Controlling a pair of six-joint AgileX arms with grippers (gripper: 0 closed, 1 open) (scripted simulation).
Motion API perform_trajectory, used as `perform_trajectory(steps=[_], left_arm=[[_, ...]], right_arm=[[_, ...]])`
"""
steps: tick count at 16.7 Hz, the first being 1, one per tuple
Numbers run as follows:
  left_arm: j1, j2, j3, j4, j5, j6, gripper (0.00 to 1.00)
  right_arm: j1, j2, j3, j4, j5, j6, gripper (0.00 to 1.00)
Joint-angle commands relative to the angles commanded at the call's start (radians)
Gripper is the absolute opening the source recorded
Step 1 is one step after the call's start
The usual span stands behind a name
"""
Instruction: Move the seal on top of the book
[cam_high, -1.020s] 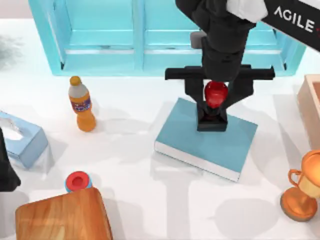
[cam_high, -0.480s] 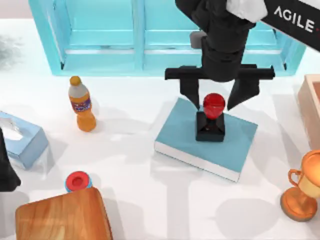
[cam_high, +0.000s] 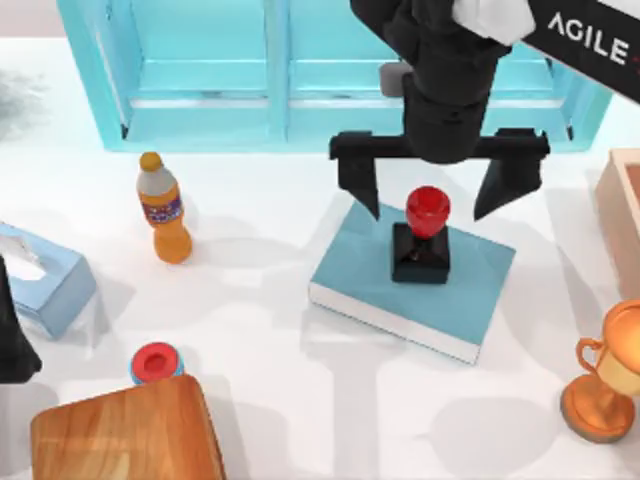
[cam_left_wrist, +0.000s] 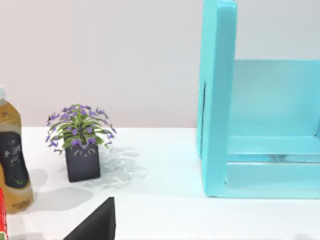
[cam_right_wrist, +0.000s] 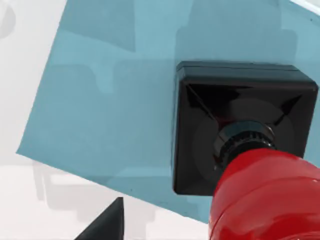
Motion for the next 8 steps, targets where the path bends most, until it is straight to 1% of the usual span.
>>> perform_trajectory(steps=[4,8], left_arm=[[0.0,0.0,0.0,0.0,0.0,0.0,1.0],[0.0,0.0,0.0,0.0,0.0,0.0,1.0]], right_arm=[[-0.001,0.002,0.003,-0.004,0.001,0.0,1.0],[0.0,0.016,0.094,-0.08,0.001,0.0,1.0]])
